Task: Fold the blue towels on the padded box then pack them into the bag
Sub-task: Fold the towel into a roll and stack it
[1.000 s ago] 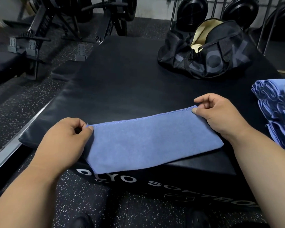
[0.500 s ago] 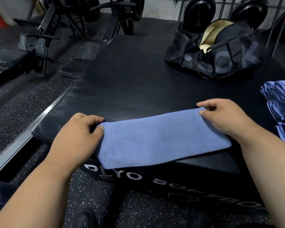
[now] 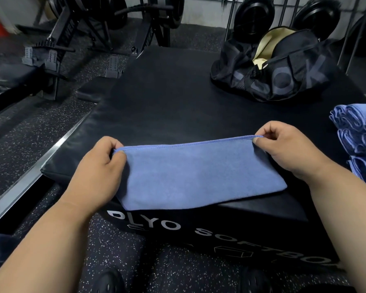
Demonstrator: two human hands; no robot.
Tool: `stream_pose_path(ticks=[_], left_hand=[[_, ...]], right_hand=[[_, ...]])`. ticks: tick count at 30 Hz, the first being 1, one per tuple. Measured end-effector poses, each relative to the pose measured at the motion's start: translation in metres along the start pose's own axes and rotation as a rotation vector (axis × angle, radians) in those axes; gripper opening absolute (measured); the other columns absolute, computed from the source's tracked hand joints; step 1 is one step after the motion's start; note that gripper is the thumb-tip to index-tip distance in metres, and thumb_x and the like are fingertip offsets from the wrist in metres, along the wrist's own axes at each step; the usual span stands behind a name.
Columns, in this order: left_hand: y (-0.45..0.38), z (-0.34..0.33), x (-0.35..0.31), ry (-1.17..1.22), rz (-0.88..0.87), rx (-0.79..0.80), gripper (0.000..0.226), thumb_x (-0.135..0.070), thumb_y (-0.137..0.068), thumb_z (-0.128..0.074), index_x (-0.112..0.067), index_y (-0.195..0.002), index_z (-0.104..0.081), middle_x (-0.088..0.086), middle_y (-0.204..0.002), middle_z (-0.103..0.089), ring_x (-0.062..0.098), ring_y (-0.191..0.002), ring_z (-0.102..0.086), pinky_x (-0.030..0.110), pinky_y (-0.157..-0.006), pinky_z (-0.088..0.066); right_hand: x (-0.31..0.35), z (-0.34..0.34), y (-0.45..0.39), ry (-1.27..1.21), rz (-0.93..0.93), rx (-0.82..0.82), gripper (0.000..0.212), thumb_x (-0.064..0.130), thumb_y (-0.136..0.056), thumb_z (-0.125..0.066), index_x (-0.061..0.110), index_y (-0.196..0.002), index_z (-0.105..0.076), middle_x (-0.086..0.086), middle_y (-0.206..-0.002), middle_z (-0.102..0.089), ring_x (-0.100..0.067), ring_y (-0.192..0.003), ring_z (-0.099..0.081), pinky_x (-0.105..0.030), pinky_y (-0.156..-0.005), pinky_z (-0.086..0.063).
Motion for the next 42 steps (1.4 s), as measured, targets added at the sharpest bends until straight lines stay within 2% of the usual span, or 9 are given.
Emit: stream_pose_path(ticks=[5, 9, 12, 18, 24, 27, 31, 37, 42], left_hand=[[0.008, 0.003, -0.005, 0.334, 0.04, -0.024, 0.008, -0.025, -0.103, -0.058, -0.032, -0.098, -0.06, -0.022, -0.075, -0.055, -0.004, -0.065, -0.046, 0.028, -0.069, -0.038], [0.015, 0.018, -0.018, 0.713, 0.023, -0.035, 0.02, -0.022, -0.1, -0.064, -0.04, -0.108, -0.065, -0.007, -0.088, -0.054, 0.008, -0.079, -0.049, 0.032, -0.074, -0.037], [0.02, 0.023, -0.021, 0.731, 0.004, -0.057, 0.027, -0.022, -0.1, -0.066, -0.044, -0.114, -0.065, -0.001, -0.09, -0.056, 0.018, -0.086, -0.052, 0.035, -0.077, -0.04], [0.049, 0.004, -0.034, 0.568, 0.04, -0.06, 0.035, -0.018, -0.106, -0.06, -0.039, -0.134, -0.055, -0.022, -0.071, -0.056, -0.003, -0.062, -0.051, 0.02, -0.063, -0.042], [0.046, -0.002, -0.068, 0.725, 0.135, 0.018, 0.035, -0.019, -0.104, -0.062, -0.043, -0.129, -0.063, 0.006, -0.102, -0.066, 0.016, -0.088, -0.061, 0.037, -0.081, -0.047], [0.019, -0.021, -0.072, 0.488, 0.154, -0.016, 0.039, -0.022, -0.099, -0.066, -0.036, -0.136, -0.059, -0.003, -0.102, -0.072, 0.016, -0.085, -0.066, 0.033, -0.078, -0.051], [-0.003, -0.043, -0.068, -0.042, 0.169, 0.015, 0.067, -0.033, -0.093, -0.069, -0.021, -0.153, -0.044, 0.004, -0.126, -0.068, 0.025, -0.111, -0.068, 0.035, -0.091, -0.05], [0.044, -0.117, -0.127, -0.361, -0.42, 0.214, 0.058, -0.042, -0.103, -0.049, -0.018, -0.156, -0.048, 0.009, -0.16, -0.049, 0.028, -0.148, -0.043, 0.04, -0.124, -0.029], [0.06, -0.142, -0.105, -0.712, -0.201, 0.416, 0.075, -0.075, -0.098, -0.014, -0.044, -0.166, -0.002, -0.005, -0.176, 0.009, 0.032, -0.162, 0.009, 0.059, -0.127, 0.0]], right_hand=[[0.014, 0.008, 0.012, -0.407, 0.056, 0.036, 0.021, -0.002, -0.097, -0.065, 0.014, -0.086, -0.057, 0.01, -0.056, -0.048, -0.006, -0.052, -0.041, -0.023, -0.057, -0.034], [0.032, 0.026, 0.023, -0.907, 0.066, 0.129, 0.026, -0.003, -0.101, -0.054, 0.021, -0.097, -0.059, 0.006, -0.071, -0.058, -0.004, -0.057, -0.051, -0.017, -0.051, -0.04], [0.034, 0.036, 0.031, -0.773, 0.103, 0.058, 0.025, -0.002, -0.102, -0.056, 0.022, -0.105, -0.061, 0.01, -0.069, -0.056, -0.002, -0.057, -0.049, -0.017, -0.051, -0.04], [0.028, 0.054, 0.049, -0.653, 0.074, 0.031, 0.023, 0.008, -0.103, -0.06, 0.024, -0.117, -0.068, 0.002, -0.075, -0.054, -0.006, -0.064, -0.049, -0.021, -0.059, -0.04], [0.022, 0.087, 0.049, -0.747, 0.04, 0.037, 0.025, 0.012, -0.105, -0.057, 0.025, -0.123, -0.069, 0.005, -0.08, -0.068, -0.008, -0.07, -0.062, -0.021, -0.062, -0.051], [0.003, 0.086, 0.025, -0.433, 0.064, -0.165, 0.027, 0.02, -0.099, -0.065, 0.029, -0.124, -0.067, 0.009, -0.084, -0.063, -0.007, -0.075, -0.057, -0.026, -0.072, -0.049], [-0.012, 0.059, 0.011, 0.029, 0.032, -0.302, 0.038, 0.036, -0.094, -0.069, 0.033, -0.131, -0.065, -0.003, -0.132, -0.057, -0.022, -0.113, -0.061, -0.039, -0.105, -0.047], [0.014, -0.029, 0.033, 0.363, 0.372, 0.205, 0.056, 0.047, -0.102, -0.045, 0.032, -0.156, -0.047, -0.007, -0.165, -0.04, -0.024, -0.154, -0.031, -0.044, -0.127, -0.022], [-0.011, -0.034, 0.035, 0.592, 0.263, 0.28, 0.063, 0.067, -0.104, -0.031, 0.048, -0.163, -0.018, 0.004, -0.176, 0.001, -0.024, -0.162, 0.005, -0.052, -0.129, 0.006]])
Point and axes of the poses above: each hand's wrist, its own y-axis away from the middle knuckle, its own z-axis out of the back of the hand, x = y × z, the point moved 3 cm from there along -y, towards the middle knuckle
